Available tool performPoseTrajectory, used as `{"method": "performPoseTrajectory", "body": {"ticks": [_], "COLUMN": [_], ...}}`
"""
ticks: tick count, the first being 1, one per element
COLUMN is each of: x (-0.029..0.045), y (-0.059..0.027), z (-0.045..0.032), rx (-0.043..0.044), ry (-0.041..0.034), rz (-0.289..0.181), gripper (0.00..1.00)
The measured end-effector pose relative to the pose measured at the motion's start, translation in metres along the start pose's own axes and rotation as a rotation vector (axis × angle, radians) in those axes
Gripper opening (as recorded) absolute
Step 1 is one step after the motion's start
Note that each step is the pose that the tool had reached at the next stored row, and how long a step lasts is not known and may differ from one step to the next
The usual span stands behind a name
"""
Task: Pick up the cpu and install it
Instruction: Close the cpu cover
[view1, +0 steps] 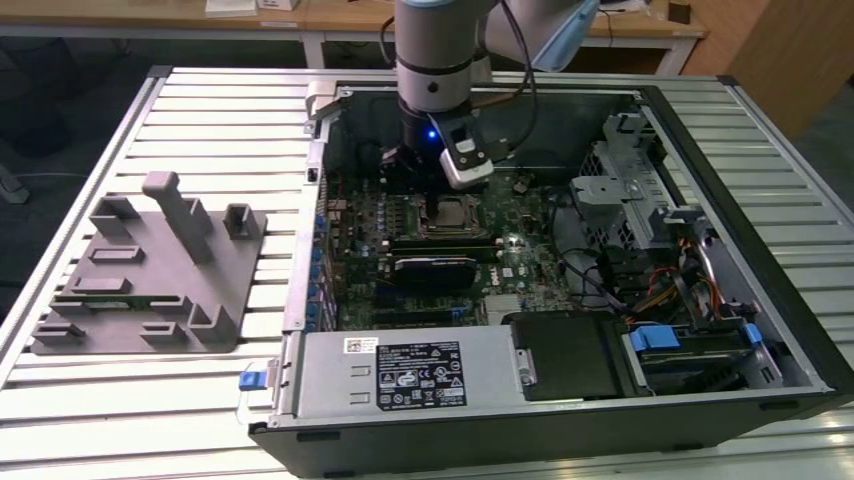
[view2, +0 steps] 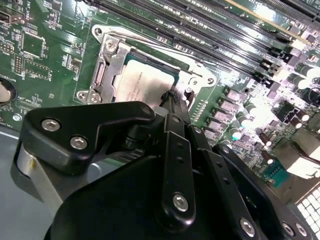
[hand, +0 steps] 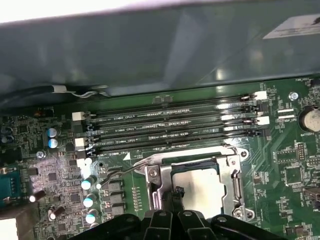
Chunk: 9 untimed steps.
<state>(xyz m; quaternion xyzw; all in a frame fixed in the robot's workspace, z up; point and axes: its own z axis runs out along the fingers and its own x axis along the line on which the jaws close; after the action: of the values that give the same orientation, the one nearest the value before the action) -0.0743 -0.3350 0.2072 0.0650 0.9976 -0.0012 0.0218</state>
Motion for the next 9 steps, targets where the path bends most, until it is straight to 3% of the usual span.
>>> {"method": "performPoseTrajectory", "body": {"ticks": [9], "x": [0.0005], "y": [-0.0005], "z": [0.0015], "rx": [-0.0015], "ry": [0.0001], "rz": [-0.025], "gripper": [0.11]}}
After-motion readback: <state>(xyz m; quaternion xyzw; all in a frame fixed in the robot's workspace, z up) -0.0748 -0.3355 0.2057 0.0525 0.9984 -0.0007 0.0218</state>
